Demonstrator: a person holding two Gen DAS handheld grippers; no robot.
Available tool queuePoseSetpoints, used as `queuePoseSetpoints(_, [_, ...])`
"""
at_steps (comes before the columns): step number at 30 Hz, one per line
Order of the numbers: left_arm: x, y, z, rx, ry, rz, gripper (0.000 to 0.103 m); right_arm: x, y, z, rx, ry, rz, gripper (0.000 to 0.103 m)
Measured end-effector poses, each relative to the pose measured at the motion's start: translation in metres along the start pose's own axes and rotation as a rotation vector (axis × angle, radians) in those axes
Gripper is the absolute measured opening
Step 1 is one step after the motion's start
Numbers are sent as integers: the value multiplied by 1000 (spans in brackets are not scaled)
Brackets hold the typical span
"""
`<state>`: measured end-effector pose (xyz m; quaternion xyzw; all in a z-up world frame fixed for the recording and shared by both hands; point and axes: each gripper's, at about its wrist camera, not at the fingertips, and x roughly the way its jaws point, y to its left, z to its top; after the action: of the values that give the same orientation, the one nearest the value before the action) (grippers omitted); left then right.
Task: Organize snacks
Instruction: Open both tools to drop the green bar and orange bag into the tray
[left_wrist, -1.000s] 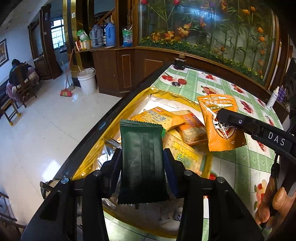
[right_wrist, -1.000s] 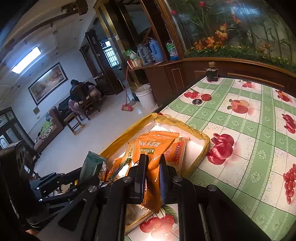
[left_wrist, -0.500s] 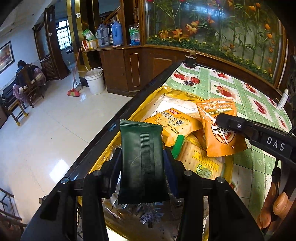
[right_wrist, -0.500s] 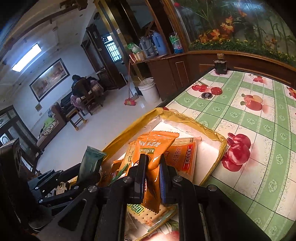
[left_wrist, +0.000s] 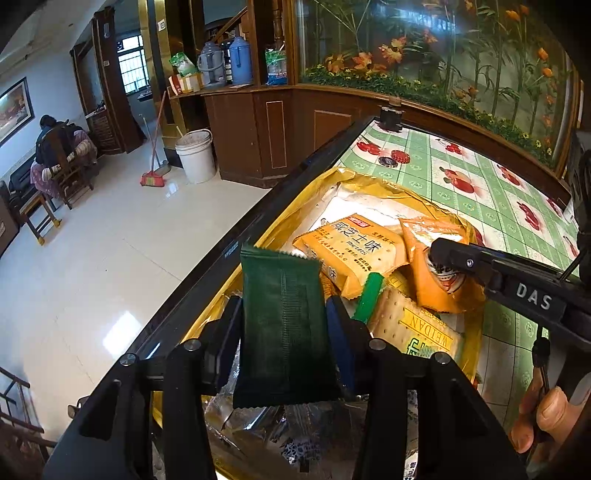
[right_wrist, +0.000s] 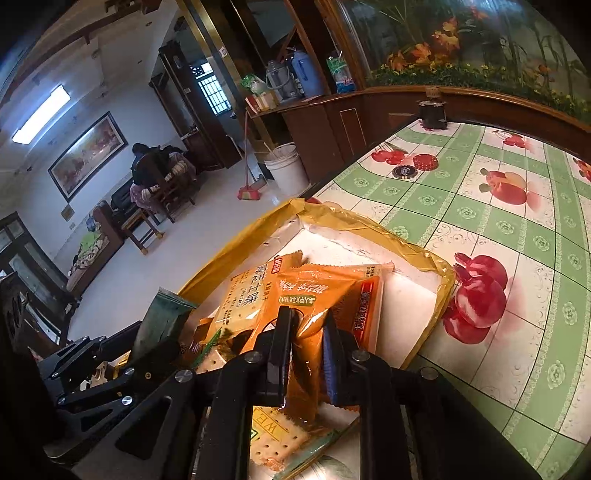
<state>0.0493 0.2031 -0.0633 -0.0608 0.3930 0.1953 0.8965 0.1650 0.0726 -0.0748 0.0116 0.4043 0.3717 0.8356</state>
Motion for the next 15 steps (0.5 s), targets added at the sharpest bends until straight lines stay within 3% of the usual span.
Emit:
queuePoseSetpoints(2, [-5,1,0,-5,-16,-3,53,-6,-3,-1,10,-15,-4,59])
queuePoseSetpoints(4, [-13,2,0,-16,-35,-5,68,-15,-5,-1,14,-40,-14,74])
queuePoseSetpoints(9, [-37,2,-3,-16,-86,-26,78,-45,-7,0,-11,-84,-4,79])
queuePoseSetpoints(15, [-70,0,-15,-2,-129,-29,81,-86,14,-11,-210,-105,75,85])
